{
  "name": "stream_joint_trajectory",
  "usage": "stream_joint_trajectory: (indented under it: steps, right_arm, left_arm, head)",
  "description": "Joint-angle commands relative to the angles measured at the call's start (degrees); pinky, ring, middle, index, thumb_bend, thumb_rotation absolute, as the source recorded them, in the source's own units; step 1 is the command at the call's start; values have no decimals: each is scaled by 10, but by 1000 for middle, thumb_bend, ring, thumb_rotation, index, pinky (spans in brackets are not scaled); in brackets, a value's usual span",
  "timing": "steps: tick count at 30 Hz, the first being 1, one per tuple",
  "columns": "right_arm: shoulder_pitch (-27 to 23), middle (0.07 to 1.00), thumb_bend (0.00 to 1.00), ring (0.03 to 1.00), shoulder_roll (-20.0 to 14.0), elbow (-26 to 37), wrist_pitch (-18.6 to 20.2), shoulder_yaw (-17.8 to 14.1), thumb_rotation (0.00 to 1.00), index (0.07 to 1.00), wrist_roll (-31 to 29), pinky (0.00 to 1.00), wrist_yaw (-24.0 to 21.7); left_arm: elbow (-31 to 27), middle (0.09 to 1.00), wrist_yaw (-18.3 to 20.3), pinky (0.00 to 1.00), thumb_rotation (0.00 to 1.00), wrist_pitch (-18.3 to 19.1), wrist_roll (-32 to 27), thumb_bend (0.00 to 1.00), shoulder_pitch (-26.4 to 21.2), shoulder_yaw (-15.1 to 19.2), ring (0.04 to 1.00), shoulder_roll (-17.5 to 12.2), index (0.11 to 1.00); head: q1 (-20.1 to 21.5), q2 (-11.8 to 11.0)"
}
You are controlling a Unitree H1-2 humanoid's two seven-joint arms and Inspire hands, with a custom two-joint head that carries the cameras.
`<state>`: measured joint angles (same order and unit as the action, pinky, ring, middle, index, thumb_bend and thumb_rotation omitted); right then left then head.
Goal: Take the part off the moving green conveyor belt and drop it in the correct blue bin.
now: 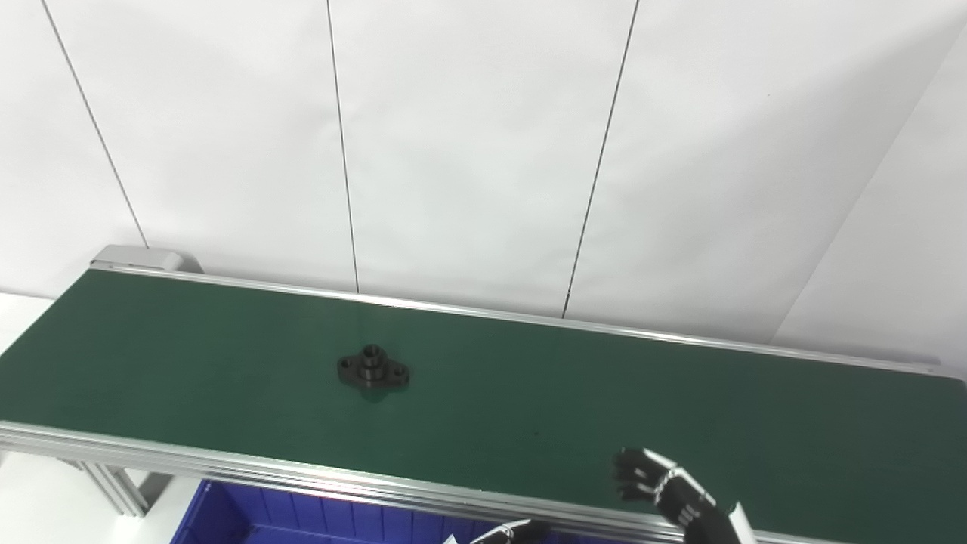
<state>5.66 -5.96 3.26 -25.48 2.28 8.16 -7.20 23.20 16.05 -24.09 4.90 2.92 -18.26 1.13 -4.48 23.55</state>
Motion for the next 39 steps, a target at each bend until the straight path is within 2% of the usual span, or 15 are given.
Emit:
stream_joint_trajectory:
  steps: [1,5,9,15,19,23,29,39]
  right_arm:
    - [-32,781,749,721,-1,26,-14,8,829,788,26,618,46]
    - [-77,798,779,740,0,17,-12,6,760,804,61,642,64]
    - [-111,810,819,756,2,18,10,4,717,818,107,660,73]
    - [-159,834,826,784,2,29,66,18,772,841,203,675,76]
    - [-194,841,831,800,3,30,115,32,799,844,269,720,71]
    - [-241,841,851,784,-9,-6,150,52,828,843,330,675,72]
    - [-293,848,839,812,-28,-62,182,82,785,849,388,712,77]
    - [-376,832,849,806,-38,-196,179,130,740,833,426,736,114]
  left_arm:
    - [-10,889,-3,833,846,-13,2,994,-12,-3,903,7,853]
    - [-11,893,1,845,839,-14,-4,975,-12,-2,910,7,853]
    - [-10,893,3,841,841,-19,-8,972,-13,-2,907,4,851]
    - [-10,896,6,848,852,-8,-9,993,-14,-2,909,3,854]
    - [-9,893,5,850,865,-7,-5,999,-17,-2,911,3,858]
    - [-8,895,5,830,858,-4,-7,994,-17,-2,904,5,859]
    - [-2,903,8,855,859,-6,-11,991,-20,-2,916,7,864]
    - [0,906,9,850,853,-11,-16,977,-23,-4,911,12,863]
  head:
    - [0,0]
    - [4,2]
    - [12,5]
    - [20,9]
    - [23,11]
    - [23,12]
    - [25,12]
    - [24,16]
